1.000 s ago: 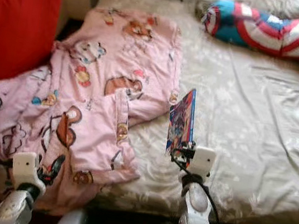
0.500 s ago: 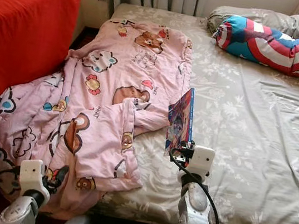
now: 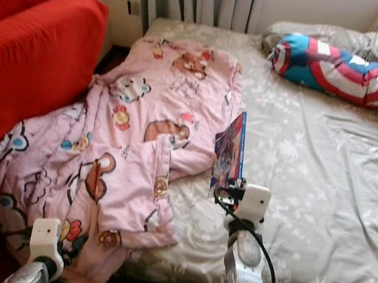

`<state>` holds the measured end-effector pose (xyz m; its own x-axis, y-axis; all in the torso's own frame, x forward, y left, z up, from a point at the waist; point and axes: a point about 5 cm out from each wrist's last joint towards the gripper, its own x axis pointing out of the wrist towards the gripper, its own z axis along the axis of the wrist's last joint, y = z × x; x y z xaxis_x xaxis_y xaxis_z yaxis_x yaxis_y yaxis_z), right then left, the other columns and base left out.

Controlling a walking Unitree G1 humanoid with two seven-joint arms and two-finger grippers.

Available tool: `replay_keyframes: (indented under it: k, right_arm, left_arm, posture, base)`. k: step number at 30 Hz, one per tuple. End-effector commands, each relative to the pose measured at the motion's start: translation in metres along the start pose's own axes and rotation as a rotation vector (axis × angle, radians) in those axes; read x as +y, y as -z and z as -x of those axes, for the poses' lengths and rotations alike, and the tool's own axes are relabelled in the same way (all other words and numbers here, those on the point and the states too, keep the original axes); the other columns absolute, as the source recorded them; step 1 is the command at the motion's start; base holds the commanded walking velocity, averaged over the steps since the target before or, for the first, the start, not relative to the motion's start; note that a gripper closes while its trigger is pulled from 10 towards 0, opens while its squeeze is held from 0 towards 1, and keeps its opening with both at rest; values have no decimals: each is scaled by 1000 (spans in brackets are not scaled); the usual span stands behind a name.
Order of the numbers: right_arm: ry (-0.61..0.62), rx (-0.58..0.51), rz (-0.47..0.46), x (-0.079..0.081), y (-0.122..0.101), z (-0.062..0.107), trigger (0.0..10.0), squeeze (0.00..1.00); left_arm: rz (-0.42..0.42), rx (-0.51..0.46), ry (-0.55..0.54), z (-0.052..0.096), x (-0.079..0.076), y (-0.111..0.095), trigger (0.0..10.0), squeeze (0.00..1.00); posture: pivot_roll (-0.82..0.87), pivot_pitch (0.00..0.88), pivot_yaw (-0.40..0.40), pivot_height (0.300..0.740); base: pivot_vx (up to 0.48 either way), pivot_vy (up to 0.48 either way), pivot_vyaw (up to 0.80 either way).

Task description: Clean up the room

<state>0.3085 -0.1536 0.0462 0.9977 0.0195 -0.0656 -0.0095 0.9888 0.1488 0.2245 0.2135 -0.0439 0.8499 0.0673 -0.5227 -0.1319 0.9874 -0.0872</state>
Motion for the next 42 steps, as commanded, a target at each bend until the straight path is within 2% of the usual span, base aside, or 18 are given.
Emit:
replay_keyframes:
  k: [1,8,12,23,29,31,42]
  right_arm:
    - [-16,-41,8,5,-7,-4,10000,0]
    - [-22,-68,9,6,-10,-4,10000,0]
    - [-9,-33,30,7,-7,-5,10000,0]
    - [-19,-44,24,9,-7,-5,10000,0]
    - [-16,-30,31,9,-4,-4,10000,0]
    - [-15,-31,30,9,-4,-4,10000,0]
    - [-14,-26,24,11,-3,-4,10000,0]
  left_arm:
    - [-7,46,-3,2,1,8,10000,0]
    - [-16,92,3,3,-1,15,10000,0]
    - [-11,112,-8,4,0,19,10000,0]
    - [-9,172,-34,10,4,31,10000,0]
    - [-10,180,-43,9,-1,33,10000,0]
    - [-42,193,-23,10,-3,36,10000,0]
    - [-52,219,-48,15,5,43,10000,0]
  posture:
    - [137,57,-18,713]
    - [132,47,-18,713]
    - [133,42,-18,738]
    - [134,28,-22,738]
    - [130,35,-25,738]
    - [129,40,-25,738]
    - [129,54,-21,738]
  base:
    - [0,0,0]
    - [0,0,0]
    - [0,0,0]
    - [0,0,0]
    - [0,0,0]
    - [0,0,0]
    - [0,0,0]
